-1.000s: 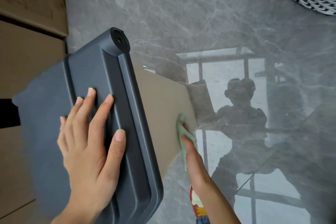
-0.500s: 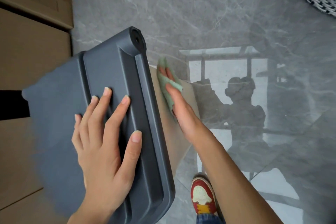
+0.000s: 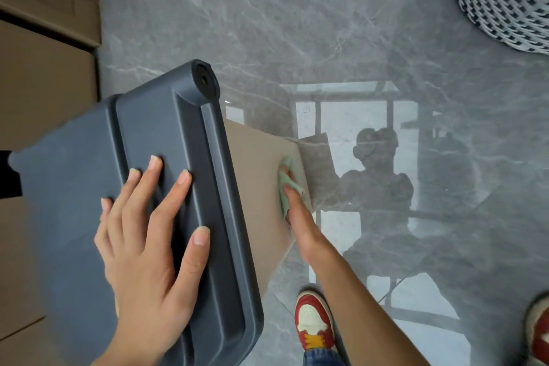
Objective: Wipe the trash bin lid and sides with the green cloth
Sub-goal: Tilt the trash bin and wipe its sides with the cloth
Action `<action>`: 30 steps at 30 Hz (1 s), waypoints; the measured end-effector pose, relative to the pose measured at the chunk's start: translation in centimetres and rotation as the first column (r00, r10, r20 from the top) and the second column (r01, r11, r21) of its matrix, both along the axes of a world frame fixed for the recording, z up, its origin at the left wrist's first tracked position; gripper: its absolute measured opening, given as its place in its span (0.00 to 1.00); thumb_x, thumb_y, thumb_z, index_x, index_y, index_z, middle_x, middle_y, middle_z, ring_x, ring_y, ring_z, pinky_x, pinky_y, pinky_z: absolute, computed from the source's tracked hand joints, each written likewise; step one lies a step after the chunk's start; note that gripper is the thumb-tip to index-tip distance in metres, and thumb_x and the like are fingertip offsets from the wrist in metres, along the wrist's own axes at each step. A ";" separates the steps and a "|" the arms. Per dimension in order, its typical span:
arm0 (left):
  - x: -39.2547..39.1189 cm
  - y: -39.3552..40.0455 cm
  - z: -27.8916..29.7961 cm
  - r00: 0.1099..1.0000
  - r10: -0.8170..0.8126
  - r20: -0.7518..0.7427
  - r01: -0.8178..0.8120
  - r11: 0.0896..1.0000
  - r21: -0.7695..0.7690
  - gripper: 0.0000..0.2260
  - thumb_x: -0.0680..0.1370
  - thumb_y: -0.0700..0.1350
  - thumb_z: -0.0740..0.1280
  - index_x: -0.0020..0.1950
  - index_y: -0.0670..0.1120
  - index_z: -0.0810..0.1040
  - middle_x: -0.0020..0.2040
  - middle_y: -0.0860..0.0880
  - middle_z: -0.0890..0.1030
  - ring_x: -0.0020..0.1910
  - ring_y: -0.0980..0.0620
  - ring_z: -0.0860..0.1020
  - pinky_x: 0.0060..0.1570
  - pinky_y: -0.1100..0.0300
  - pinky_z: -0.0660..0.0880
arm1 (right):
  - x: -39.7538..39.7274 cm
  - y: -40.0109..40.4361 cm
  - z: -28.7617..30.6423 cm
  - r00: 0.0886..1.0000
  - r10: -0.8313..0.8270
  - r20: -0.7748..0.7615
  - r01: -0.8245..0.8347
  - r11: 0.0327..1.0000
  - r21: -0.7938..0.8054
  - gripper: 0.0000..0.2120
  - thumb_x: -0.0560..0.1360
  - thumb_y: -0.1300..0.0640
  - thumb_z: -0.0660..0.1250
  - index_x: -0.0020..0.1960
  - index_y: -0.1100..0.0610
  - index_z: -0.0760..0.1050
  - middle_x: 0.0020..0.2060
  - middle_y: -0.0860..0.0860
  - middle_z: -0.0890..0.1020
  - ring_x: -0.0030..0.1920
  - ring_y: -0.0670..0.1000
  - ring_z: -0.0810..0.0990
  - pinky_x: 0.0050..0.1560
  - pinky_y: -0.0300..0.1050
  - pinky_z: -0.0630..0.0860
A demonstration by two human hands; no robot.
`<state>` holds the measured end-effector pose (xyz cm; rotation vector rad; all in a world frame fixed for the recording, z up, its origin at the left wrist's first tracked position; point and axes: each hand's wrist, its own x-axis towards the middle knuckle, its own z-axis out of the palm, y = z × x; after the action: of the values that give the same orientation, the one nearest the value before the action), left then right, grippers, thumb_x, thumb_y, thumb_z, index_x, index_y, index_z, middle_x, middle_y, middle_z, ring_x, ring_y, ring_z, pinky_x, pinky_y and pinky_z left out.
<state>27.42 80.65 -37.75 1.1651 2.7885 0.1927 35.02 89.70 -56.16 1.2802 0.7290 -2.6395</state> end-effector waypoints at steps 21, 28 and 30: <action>0.1 -0.2 -0.1 0.998 0.002 0.064 -0.005 0.999 0.045 0.25 0.80 0.54 0.56 0.77 0.51 0.63 0.80 0.52 0.59 0.81 0.47 0.54 0.75 0.31 0.52 | 3.3 -3.4 -0.7 0.999 0.027 -0.023 -0.023 0.991 0.129 0.19 0.78 0.36 0.53 0.66 0.20 0.55 0.80 0.36 0.52 0.80 0.43 0.52 0.79 0.48 0.53; 0.4 0.0 0.3 1.000 0.019 -0.009 -0.020 1.000 -0.014 0.24 0.80 0.54 0.55 0.76 0.51 0.65 0.79 0.48 0.61 0.80 0.49 0.55 0.78 0.46 0.45 | 11.0 -8.1 -4.4 0.961 0.180 0.209 -0.142 0.973 -0.183 0.48 0.64 0.17 0.53 0.79 0.35 0.51 0.82 0.45 0.50 0.82 0.49 0.50 0.80 0.59 0.45; 0.3 -0.1 0.4 1.000 0.021 -0.015 -0.022 0.999 -0.036 0.24 0.80 0.55 0.55 0.76 0.50 0.66 0.79 0.46 0.62 0.80 0.46 0.57 0.78 0.45 0.46 | 13.0 -7.5 -3.3 0.959 0.103 0.266 -0.045 0.976 -0.214 0.42 0.69 0.21 0.54 0.78 0.37 0.55 0.81 0.47 0.58 0.80 0.52 0.58 0.80 0.58 0.52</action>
<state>27.70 80.60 -37.39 1.1338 2.8060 0.1347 48.02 82.19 -59.51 1.4847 0.4395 -2.3369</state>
